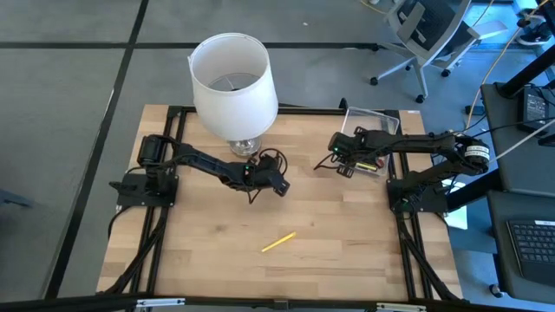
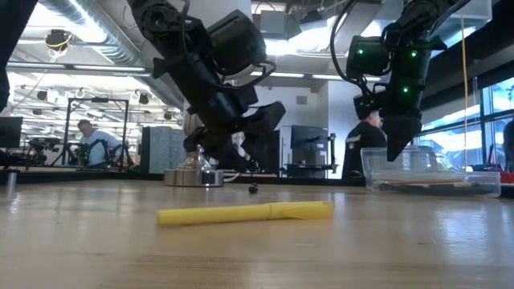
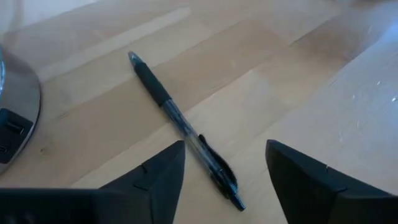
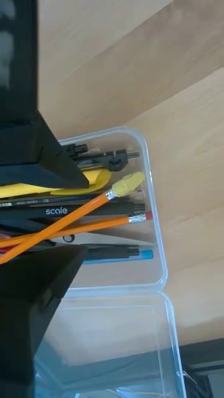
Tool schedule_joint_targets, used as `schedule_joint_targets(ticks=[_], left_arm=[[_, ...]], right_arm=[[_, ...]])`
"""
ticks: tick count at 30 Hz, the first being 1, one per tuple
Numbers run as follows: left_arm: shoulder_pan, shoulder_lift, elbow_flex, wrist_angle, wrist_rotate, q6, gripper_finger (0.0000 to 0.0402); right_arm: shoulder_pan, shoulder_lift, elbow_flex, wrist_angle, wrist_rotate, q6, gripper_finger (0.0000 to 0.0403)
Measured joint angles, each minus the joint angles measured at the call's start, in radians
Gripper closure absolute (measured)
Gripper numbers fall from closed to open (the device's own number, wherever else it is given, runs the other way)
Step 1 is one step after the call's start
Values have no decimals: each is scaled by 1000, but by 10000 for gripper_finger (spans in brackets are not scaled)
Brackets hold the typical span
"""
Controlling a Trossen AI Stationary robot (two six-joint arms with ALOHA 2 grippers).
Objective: Pick & place school supplies into a supply box
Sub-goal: Put the black pen into the transparent supply box
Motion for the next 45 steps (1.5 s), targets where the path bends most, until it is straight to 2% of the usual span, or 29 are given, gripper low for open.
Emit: schedule_joint_targets(ticks=[7, 17, 21, 28, 34, 43, 45], left_arm=[[11, 19, 1, 20, -45, -69, 180], [44, 120, 9, 109, 16, -67, 193], [44, 122, 10, 77, 19, -53, 217], [48, 123, 10, 18, 59, -44, 289], [50, 123, 9, 1, 80, 37, 340], [47, 85, 6, -7, 132, 165, 365], [46, 76, 5, -7, 155, 179, 365]], right_arm=[[0, 0, 0, 2, 0, 0, 242], [0, 0, 0, 5, -1, -2, 242], [0, 0, 0, 4, -1, -2, 242], [0, 0, 0, 3, -1, -3, 242], [0, 0, 0, 3, -1, -1, 242], [74, -4, 0, 105, 4, 38, 242], [96, -9, 0, 120, 36, 57, 242]])
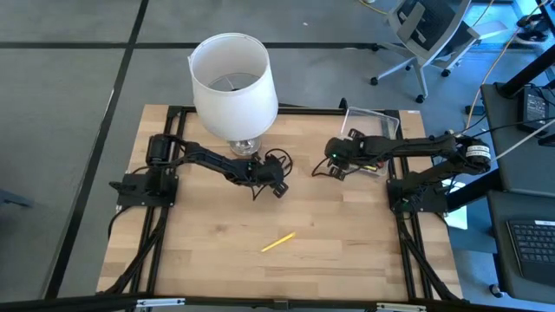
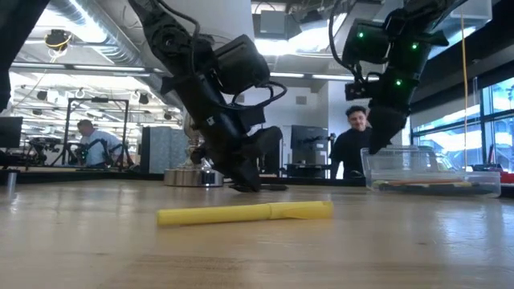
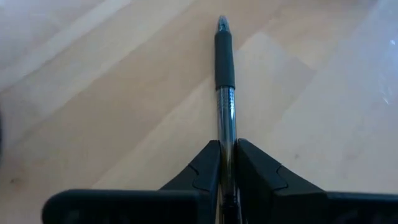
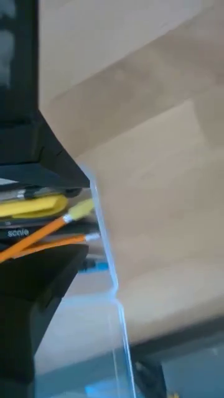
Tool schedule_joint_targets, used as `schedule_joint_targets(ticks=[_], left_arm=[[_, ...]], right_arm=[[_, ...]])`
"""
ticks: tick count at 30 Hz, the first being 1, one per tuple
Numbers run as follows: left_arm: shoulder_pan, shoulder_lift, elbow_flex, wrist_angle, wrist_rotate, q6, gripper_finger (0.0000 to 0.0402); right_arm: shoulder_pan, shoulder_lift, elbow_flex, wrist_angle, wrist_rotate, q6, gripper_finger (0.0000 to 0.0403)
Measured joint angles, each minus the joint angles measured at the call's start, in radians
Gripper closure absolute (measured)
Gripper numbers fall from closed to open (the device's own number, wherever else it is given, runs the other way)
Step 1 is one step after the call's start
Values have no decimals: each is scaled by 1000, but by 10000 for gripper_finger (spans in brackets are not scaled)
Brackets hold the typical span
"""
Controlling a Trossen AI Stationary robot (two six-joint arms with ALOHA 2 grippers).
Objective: Pick & place school supplies into a supply box
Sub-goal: Put the black pen into the transparent supply box
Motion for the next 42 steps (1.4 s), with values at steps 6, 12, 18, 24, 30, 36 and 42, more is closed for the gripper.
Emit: schedule_joint_targets(ticks=[6, 12, 18, 24, 30, 36, 42], left_arm=[[0, -32, -2, -23, 119, 60, 366], [-34, -127, -4, -148, 201, 139, 369], [-140, -259, -25, -217, -1, 152, 369], [-270, -400, -143, -101, -163, 162, 368], [-352, -476, -272, 226, -234, 279, 368], [-363, -476, -333, 548, -192, 491, 366], [-359, -476, -337, 680, -117, 617, 367]], right_arm=[[86, -2, 0, 91, 29, 35, 242], [162, -2, 0, 277, -62, -81, 242], [223, -2, -77, 621, -246, -192, 242], [265, -2, -193, 920, -279, -272, 242], [273, -2, -219, 980, -329, -273, 242], [284, -1, -227, 1191, -521, -275, 242], [285, -1, -228, 1346, -602, -273, 242]])
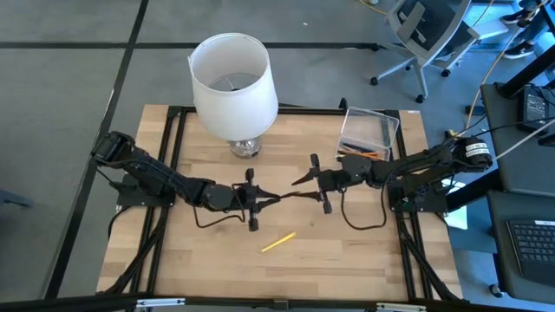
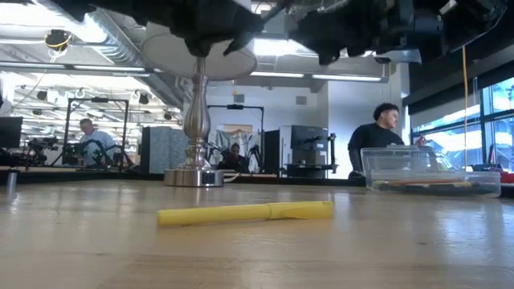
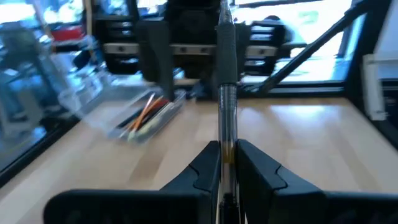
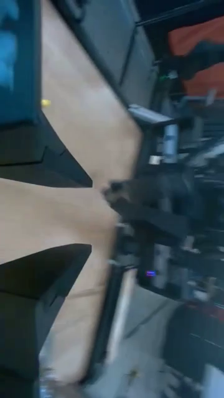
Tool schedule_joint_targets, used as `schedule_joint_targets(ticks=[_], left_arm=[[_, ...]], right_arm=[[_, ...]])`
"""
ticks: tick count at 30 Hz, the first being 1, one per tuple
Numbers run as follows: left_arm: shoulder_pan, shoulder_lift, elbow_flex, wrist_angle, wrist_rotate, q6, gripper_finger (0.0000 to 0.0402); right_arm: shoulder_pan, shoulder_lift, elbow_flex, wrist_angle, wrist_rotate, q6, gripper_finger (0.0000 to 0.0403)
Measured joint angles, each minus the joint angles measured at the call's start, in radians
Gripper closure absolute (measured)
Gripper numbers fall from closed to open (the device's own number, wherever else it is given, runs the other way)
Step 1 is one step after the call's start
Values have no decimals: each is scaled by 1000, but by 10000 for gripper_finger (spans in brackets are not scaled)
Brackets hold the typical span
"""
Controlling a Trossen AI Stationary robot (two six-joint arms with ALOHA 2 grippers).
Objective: Pick & place school supplies into a supply box
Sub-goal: Put the black pen into the transparent supply box
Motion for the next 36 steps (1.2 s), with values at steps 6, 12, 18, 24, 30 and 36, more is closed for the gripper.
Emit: schedule_joint_targets(ticks=[6, 12, 18, 24, 30, 36], left_arm=[[12, 0, 0, 27, 44, 9, 365], [12, 0, 0, 27, 42, 9, 367], [12, 0, 0, 27, 42, 9, 365], [12, 0, 0, 27, 38, 8, 367], [12, 0, 0, 31, 44, 9, 365], [12, 0, 0, 35, 43, 0, 367]], right_arm=[[15, 0, 0, 103, -14, -4, 242], [20, 1, 0, 130, -88, -1, 242], [20, 1, 0, 154, -88, 3, 242], [42, 1, 0, 184, -87, 1, 242], [64, 31, 7, 214, -79, -1, 242], [65, 93, 66, 204, -77, 1, 242]])
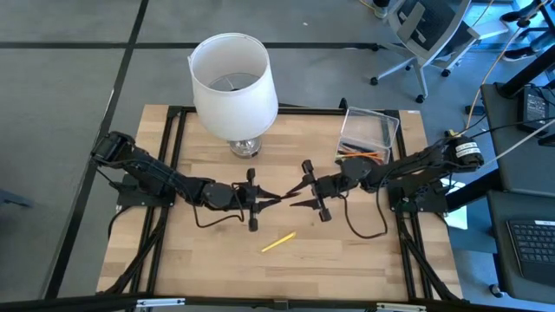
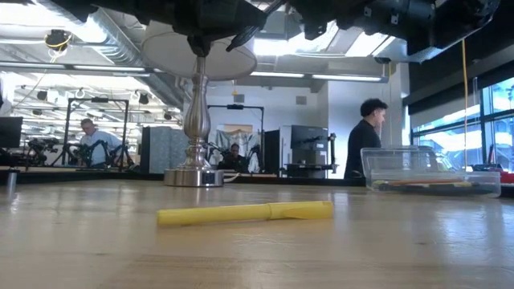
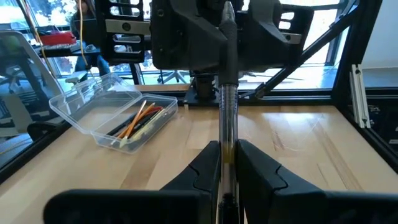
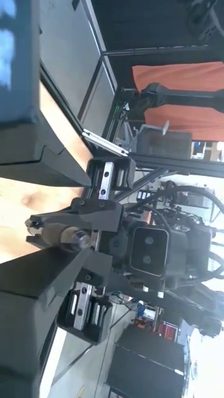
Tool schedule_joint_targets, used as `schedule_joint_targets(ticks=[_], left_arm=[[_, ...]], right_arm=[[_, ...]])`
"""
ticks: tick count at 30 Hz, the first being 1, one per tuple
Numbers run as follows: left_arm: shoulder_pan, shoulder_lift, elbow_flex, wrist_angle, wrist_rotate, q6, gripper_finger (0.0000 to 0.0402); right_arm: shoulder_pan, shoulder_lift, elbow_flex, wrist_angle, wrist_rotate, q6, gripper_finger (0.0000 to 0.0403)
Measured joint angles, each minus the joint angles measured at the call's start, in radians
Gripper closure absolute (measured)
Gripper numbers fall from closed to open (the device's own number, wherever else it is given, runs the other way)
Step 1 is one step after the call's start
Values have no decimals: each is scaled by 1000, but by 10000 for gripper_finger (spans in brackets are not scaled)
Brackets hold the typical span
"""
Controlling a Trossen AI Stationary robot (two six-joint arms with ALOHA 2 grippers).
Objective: Pick & place school supplies into a supply box
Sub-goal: Put the black pen into the transparent supply box
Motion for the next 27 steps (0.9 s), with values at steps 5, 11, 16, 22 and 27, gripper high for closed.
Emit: schedule_joint_targets(ticks=[5, 11, 16, 22, 27], left_arm=[[0, 0, 0, -2, 0, -2, 367], [0, 0, 0, -2, 4, -1, 365], [-1, 0, 0, -2, 4, -2, 365], [-3, 0, 0, -21, 2, 21, 340], [-1, -4, 1, -108, -18, -24, 304]], right_arm=[[0, 20, 27, -40, 1, 0, 258], [-1, 20, 27, -49, 4, -2, 313], [-2, 19, 28, -49, 10, -22, 356], [-2, 19, 28, -68, 8, -30, 355], [1, 11, 28, -183, 65, -28, 355]])
